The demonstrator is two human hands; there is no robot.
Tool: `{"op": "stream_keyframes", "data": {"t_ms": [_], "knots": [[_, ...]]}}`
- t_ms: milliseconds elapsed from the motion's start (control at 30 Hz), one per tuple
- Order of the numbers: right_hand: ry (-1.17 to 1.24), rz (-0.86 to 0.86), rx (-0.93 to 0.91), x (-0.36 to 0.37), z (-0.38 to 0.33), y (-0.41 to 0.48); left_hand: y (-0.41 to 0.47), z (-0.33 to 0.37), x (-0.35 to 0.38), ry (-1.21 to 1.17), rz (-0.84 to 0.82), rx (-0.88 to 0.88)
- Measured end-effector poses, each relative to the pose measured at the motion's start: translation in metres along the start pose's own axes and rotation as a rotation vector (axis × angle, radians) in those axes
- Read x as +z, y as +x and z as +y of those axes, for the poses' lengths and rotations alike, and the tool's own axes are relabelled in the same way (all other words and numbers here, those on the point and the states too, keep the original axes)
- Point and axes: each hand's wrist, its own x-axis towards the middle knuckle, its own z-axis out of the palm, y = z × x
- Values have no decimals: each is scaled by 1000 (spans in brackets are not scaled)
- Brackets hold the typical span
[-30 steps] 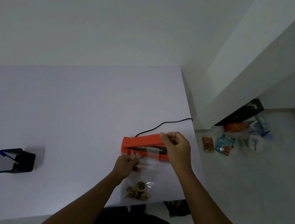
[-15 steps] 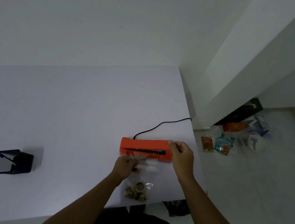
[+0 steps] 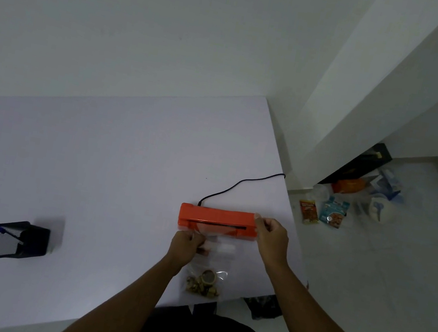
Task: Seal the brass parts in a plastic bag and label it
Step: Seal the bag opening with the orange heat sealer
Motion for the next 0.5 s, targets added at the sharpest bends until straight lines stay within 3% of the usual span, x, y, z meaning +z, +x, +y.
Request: {"op": "stream_keyframes", "data": {"t_ms": [500], "knots": [[-56, -23, 39, 3, 19, 9, -10, 12, 1, -51, -22, -16]]}}
